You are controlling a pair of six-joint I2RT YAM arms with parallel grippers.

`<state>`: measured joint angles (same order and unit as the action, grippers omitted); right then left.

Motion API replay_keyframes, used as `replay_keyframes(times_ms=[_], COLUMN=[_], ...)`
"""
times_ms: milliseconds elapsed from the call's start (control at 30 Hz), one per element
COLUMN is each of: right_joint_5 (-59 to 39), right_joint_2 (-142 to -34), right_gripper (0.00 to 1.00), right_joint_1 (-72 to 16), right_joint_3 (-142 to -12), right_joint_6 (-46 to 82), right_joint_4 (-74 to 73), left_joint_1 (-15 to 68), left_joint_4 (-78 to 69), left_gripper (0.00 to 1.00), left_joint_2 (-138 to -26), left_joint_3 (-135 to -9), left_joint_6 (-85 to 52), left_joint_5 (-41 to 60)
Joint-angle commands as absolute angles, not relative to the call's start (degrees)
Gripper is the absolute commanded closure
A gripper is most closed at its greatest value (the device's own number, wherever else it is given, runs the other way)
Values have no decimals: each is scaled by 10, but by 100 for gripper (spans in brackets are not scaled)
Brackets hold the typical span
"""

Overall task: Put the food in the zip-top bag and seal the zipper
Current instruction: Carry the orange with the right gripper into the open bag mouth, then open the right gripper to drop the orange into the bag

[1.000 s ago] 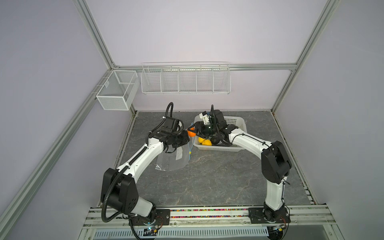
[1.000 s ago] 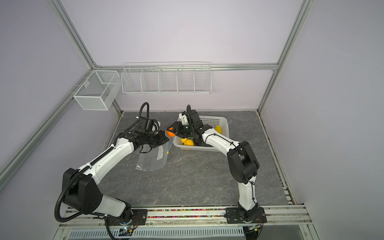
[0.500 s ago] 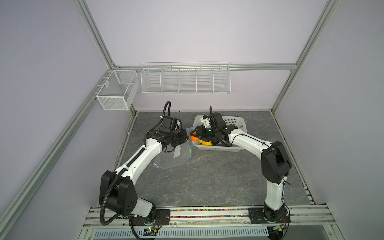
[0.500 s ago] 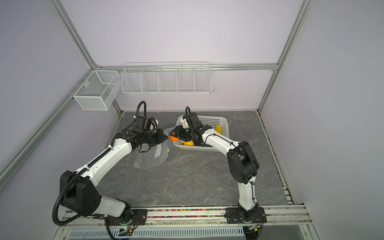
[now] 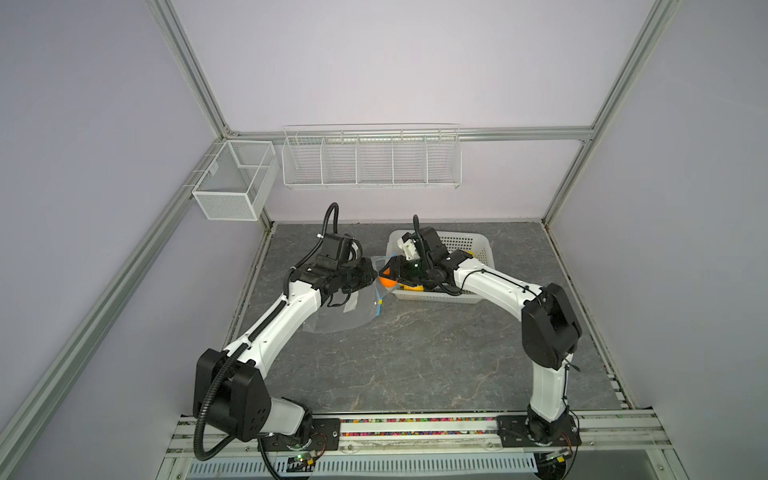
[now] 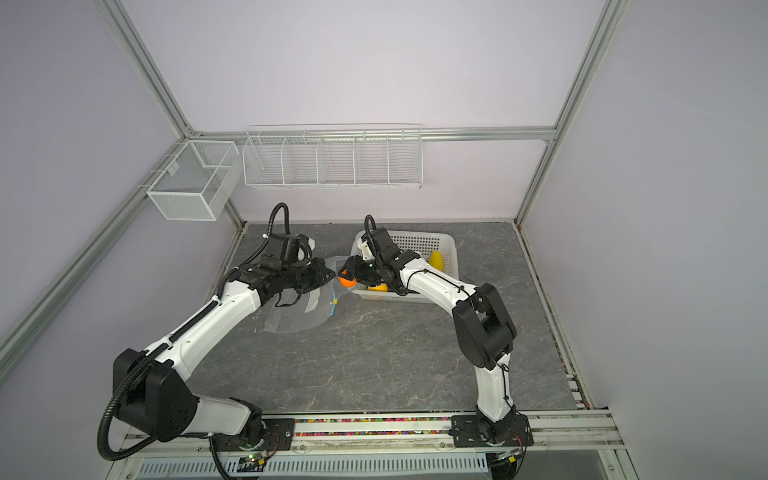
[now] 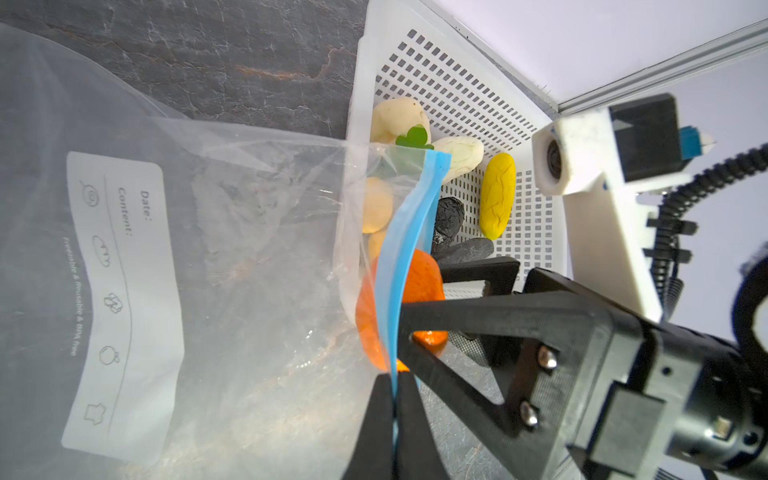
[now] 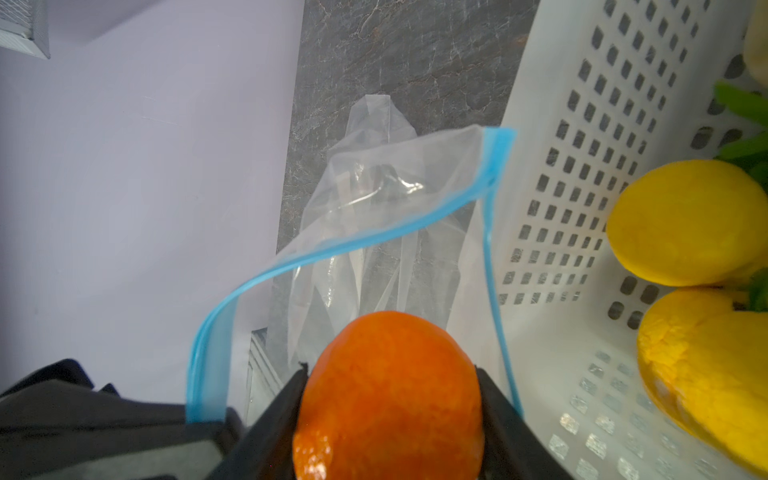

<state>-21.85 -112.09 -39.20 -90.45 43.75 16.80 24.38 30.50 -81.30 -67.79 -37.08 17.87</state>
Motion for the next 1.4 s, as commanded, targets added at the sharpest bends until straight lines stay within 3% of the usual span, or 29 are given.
replay_keyframes(times_ms=[0, 433, 867, 1100, 1367], right_joint_5=[-210, -208, -146, -98, -120], right_joint_2=[-1107, -1102, -1035, -998, -1037], right_gripper=[37, 28, 32, 35, 37], right_joint_1=[-397, -400, -407, -414, -438], right_joint_3=[-914, -915, -926, -858, -900], right_joint_6=[431, 427, 409, 535, 552], right_joint_4=[176, 178, 248, 245, 232], left_joint_1=[240, 240, 226, 221, 221], left_joint_4=[294, 295, 312, 312, 309], left_gripper=[100, 100, 100, 100, 100], left_joint_2=[-802, -800, -796, -796, -792], left_joint_3=[-666, -661, -666, -672, -666], left_joint_6=[-377, -376, -379, -390, -393], left_joint_5=[182, 181, 177, 180, 181])
